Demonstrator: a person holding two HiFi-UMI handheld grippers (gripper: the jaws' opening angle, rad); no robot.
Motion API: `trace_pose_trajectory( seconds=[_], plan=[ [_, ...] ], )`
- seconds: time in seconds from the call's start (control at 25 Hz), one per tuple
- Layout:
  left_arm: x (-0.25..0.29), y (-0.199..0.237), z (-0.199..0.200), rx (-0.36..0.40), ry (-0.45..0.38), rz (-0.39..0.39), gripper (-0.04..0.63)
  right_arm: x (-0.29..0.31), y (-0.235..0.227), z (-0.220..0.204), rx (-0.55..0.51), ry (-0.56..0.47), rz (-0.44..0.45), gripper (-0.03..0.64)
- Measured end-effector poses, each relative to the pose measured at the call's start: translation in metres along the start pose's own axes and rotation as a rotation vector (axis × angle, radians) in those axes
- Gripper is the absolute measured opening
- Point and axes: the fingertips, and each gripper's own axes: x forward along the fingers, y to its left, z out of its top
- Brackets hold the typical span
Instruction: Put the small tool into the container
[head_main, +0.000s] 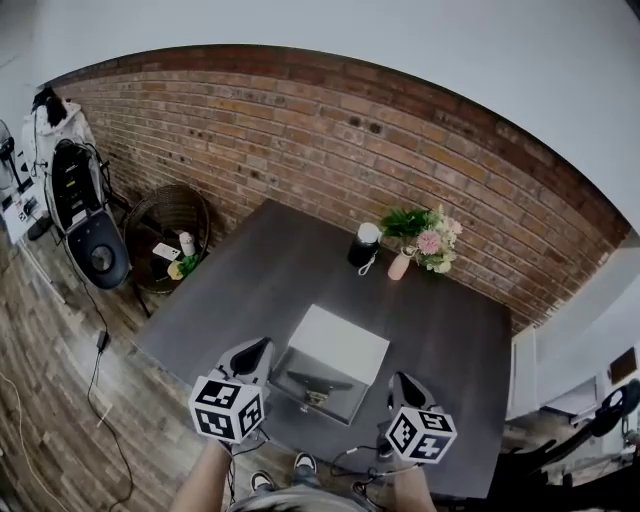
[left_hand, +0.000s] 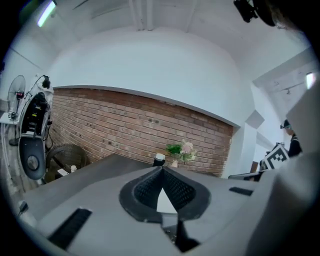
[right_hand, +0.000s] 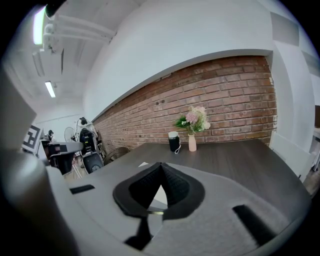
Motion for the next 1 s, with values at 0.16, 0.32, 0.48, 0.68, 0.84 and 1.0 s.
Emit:
trace_pose_trajectory(
  seconds=[0.16,0.32,0.48,0.68,0.84,1.0],
  plan=[
    [-0.004,0.01,0.004,0.007,-0.015,0.062,0.005,-0.001,-0.001,0.009,0.004,-0.027,0.001,0.002],
    [-0.001,0.013,0.004,-0.013,-0.02,0.076,0.005,-0.002,-0.004,0.014,-0.022,-0.04,-0.001,0.0],
    [0.003,0.014,0.001,-0.028,-0.021,0.084,0.005,-0.005,-0.009,0.018,-0.039,-0.053,-0.006,0.0],
    [0.009,0.014,0.001,-0.045,-0.025,0.084,0.005,-0.003,-0.012,0.021,-0.033,-0.057,-0.008,0.0],
    [0.012,0.012,-0.001,-0.042,-0.02,0.078,0.005,-0.002,-0.012,0.023,-0.027,-0.059,-0.003,0.0],
    [0.016,0.009,-0.001,-0.036,-0.02,0.067,0.005,-0.002,-0.014,0.025,-0.018,-0.062,0.006,0.0]
  ],
)
